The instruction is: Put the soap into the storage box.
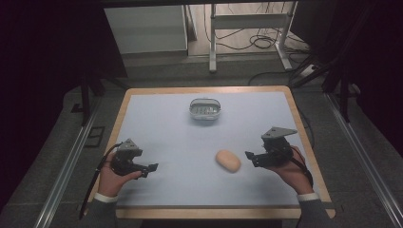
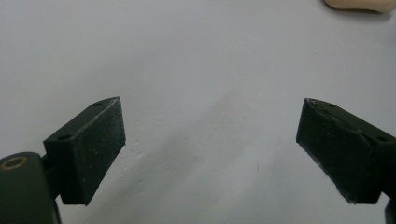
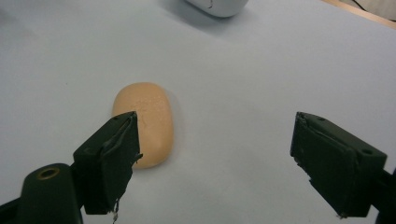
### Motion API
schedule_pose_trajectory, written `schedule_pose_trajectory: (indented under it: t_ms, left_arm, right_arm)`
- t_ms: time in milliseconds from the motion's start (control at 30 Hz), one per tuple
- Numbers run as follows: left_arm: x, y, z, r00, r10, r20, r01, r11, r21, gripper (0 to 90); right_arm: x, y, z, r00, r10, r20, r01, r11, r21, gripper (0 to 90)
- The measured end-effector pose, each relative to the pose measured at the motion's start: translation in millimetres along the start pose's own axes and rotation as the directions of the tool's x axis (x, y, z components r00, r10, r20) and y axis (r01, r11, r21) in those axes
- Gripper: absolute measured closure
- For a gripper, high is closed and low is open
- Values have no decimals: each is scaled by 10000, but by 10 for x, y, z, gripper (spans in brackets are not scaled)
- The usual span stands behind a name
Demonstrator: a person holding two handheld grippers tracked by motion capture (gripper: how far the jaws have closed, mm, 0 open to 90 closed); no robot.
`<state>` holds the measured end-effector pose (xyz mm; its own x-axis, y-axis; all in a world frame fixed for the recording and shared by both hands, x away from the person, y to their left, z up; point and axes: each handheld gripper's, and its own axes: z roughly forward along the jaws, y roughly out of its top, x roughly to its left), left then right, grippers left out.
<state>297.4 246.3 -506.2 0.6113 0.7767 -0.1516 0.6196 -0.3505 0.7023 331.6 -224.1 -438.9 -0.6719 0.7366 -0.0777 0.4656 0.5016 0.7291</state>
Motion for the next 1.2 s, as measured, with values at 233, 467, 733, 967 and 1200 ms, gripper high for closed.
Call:
schedule_pose_trajectory:
  t_ms: [233,467,733,967,1200]
  left_arm:
    - [1,-1,-5,10000,-4,-1,4,10000,19,83]
    - [4,-3,-2,10000,8,6,-8,10000,32,84]
    - [11,-3,-23,10000,-15,20,15,10000,-58,84]
    - [27,-6,-50,10000,-36,4,36,9999,-97,84]
    - [44,-11,-81,9999,-111,-9,111,9997,-219,84]
  right_arm:
    - [81,78,77,9991,-379,-195,387,9983,446,161]
    - [164,151,186,9976,-542,-432,577,9949,829,161]
    - [313,228,306,9943,-781,-729,871,9878,1291,161]
    - [393,269,410,9906,-937,-998,1101,9785,1742,176]
    - [494,288,570,9857,-1212,-1173,1464,9603,2375,176]
